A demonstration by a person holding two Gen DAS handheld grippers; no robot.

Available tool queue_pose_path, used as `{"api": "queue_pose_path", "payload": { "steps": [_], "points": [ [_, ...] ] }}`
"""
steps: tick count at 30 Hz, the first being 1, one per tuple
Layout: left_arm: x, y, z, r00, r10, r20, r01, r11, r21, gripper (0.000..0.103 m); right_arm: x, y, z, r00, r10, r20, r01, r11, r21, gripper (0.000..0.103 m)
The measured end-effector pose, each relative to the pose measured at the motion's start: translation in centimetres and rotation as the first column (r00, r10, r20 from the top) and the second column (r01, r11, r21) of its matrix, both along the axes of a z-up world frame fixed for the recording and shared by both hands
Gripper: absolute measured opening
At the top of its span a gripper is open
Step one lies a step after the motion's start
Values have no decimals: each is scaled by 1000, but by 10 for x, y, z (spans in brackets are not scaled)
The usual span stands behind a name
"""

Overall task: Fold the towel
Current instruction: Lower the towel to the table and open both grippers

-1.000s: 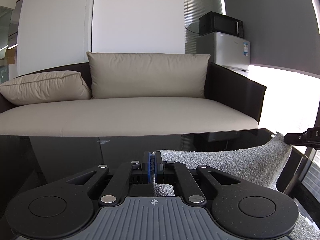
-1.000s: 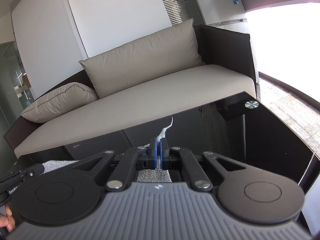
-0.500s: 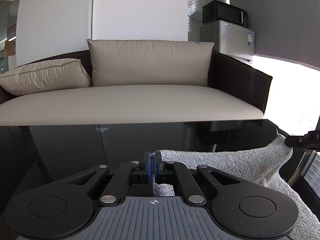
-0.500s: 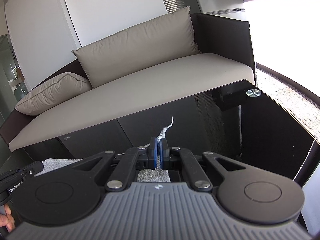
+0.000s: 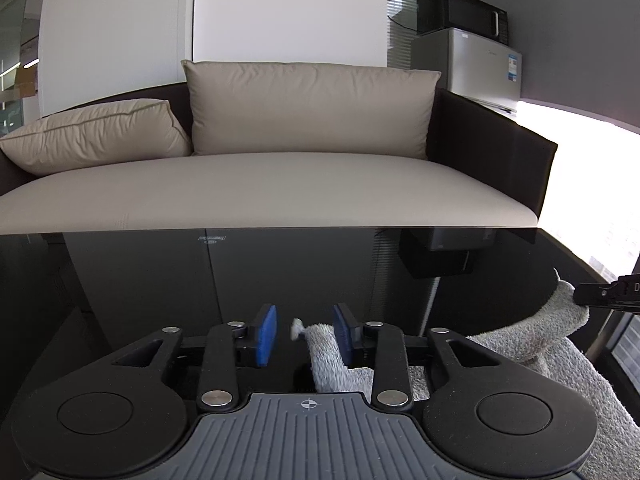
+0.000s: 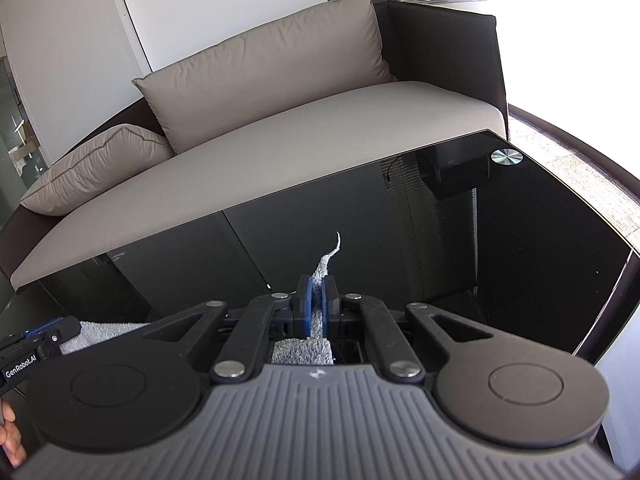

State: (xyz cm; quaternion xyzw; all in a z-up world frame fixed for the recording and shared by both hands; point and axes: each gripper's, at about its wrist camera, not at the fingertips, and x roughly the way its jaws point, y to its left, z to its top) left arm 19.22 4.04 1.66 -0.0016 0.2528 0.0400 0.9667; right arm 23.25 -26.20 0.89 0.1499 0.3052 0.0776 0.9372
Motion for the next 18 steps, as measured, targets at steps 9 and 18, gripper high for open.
{"api": "queue_pose_path", "payload": {
  "steps": [9, 18],
  "points": [
    [-5, 1, -4, 999, -11, -46, 11, 1000, -2, 41, -1, -7, -3, 999, -39, -3, 39, 999, -4, 24],
    [-15, -4, -9, 990, -58, -129, 60, 998, 13, 42, -11, -9, -3, 998, -62, -18, 61, 997, -42, 31]
  ]
}}
